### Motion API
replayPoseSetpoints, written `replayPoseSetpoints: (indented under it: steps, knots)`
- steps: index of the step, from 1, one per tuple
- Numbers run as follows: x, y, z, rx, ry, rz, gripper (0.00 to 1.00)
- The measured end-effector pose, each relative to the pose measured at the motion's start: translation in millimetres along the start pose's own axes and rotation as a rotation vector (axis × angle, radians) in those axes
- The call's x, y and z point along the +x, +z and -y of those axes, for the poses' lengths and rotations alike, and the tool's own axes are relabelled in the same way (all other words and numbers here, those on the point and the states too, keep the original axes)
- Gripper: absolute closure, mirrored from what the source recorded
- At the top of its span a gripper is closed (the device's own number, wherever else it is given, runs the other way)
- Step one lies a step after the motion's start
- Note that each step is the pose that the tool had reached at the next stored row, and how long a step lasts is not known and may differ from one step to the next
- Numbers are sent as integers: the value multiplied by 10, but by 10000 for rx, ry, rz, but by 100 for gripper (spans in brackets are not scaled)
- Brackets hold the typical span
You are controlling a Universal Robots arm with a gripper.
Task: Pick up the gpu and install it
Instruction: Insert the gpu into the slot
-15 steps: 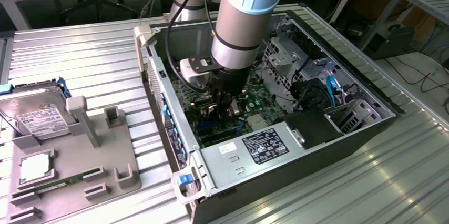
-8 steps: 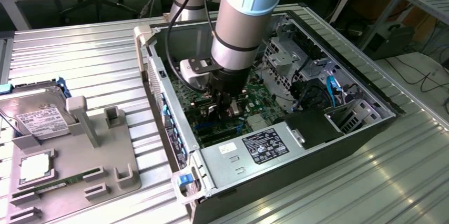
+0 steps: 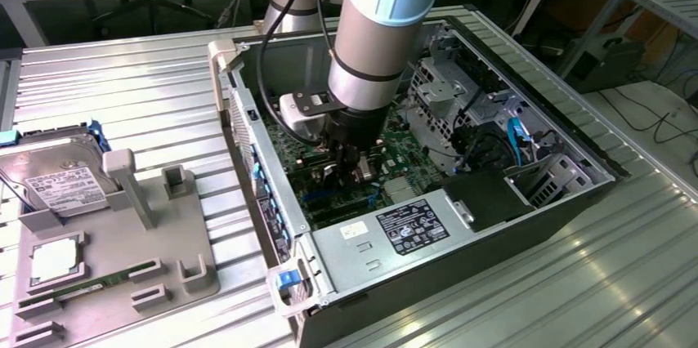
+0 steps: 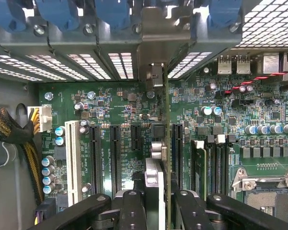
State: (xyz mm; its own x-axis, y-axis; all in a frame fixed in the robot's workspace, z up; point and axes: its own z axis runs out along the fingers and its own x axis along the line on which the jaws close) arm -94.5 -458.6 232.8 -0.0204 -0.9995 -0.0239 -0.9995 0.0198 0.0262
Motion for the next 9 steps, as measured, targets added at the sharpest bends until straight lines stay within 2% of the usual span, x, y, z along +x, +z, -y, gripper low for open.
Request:
replayPoseSetpoints:
  steps: [9]
  knots:
    - [0,0,0,0,0,0,72]
